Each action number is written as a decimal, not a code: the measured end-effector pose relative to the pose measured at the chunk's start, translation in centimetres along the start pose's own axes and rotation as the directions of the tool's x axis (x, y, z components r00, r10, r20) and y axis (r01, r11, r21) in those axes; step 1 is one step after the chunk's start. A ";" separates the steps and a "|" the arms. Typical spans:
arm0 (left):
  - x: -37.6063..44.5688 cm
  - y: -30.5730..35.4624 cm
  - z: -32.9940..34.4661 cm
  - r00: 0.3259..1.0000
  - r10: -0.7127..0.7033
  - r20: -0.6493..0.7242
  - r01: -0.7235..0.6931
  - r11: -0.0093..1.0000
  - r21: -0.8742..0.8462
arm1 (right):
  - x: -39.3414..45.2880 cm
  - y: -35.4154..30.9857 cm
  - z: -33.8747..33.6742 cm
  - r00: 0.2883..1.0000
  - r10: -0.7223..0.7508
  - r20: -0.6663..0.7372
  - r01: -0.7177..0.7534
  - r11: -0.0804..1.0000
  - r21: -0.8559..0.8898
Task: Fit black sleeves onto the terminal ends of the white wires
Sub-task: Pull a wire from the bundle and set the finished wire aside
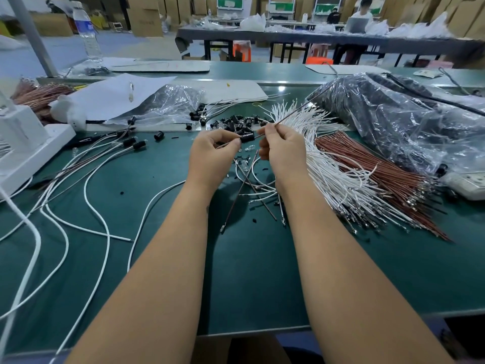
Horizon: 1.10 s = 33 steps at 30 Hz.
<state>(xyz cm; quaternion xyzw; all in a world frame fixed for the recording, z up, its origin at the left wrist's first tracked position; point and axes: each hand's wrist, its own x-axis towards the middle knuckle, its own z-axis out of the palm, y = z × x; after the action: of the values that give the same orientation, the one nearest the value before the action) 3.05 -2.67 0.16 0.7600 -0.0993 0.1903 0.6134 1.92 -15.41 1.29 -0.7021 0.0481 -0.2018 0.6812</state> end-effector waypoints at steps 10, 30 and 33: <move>0.0 0.0 0.5 0.994 0.105 0.027 -0.108 0.974 0.198 | -0.6 -0.4 0.6 0.987 0.023 0.158 -0.030 0.999 0.044; 2.8 1.5 -4.2 0.993 0.094 -0.073 0.032 0.380 0.924 | -0.6 -0.5 0.1 0.995 0.093 0.028 -0.097 0.963 0.253; 1.7 1.9 -1.4 0.942 0.261 0.212 -0.322 0.520 0.791 | -0.6 -0.4 0.4 0.995 0.071 0.063 -0.084 0.969 0.233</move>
<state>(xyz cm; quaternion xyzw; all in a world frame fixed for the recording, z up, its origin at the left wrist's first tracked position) 3.65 -1.63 2.86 0.9343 -0.1466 0.2887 0.1491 1.41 -14.76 1.52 -0.6191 0.0329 -0.1603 0.7681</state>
